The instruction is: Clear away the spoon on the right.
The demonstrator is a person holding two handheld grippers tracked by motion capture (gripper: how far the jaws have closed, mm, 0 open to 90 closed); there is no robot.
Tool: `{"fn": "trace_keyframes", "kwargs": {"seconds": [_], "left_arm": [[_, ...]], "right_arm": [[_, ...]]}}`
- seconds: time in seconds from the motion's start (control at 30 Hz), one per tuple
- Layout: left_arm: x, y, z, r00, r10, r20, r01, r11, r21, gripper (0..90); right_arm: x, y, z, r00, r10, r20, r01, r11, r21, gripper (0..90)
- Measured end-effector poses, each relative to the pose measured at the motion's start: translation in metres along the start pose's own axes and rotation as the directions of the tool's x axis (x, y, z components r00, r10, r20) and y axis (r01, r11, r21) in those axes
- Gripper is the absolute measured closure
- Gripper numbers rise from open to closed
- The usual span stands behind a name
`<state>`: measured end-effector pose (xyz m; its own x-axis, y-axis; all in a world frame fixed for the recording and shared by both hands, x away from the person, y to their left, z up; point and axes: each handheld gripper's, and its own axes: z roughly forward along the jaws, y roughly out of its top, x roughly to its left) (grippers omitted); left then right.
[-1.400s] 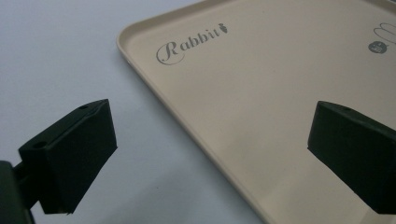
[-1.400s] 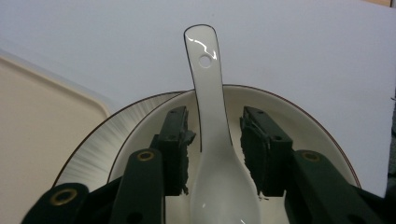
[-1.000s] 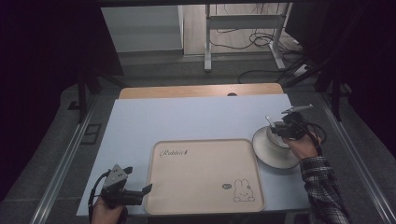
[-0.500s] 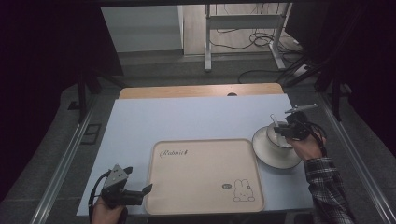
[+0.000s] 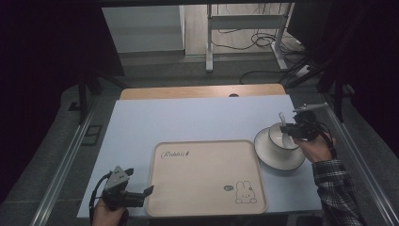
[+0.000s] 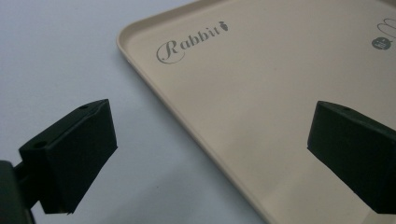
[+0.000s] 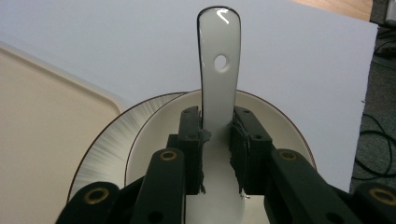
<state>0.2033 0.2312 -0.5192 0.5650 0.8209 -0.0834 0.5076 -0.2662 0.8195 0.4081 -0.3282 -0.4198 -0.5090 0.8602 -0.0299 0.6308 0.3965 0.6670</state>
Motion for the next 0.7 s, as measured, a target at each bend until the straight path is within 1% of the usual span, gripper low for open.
{"fn": "trace_keyframes", "kwargs": {"seconds": [0.2,0.7], "left_arm": [[0.000,0.000,0.000,1.0000,0.003,-0.002,-0.003,1.0000,0.003,1.0],[-0.001,0.000,0.000,1.0000,0.006,-0.004,-0.006,1.0000,0.005,1.1]], "right_arm": [[0.002,0.003,-0.012,1.0000,0.002,0.004,-0.002,1.000,-0.013,75.1],[0.010,0.005,-0.029,0.9998,-0.015,0.009,0.015,1.000,-0.013,75.5]]}}
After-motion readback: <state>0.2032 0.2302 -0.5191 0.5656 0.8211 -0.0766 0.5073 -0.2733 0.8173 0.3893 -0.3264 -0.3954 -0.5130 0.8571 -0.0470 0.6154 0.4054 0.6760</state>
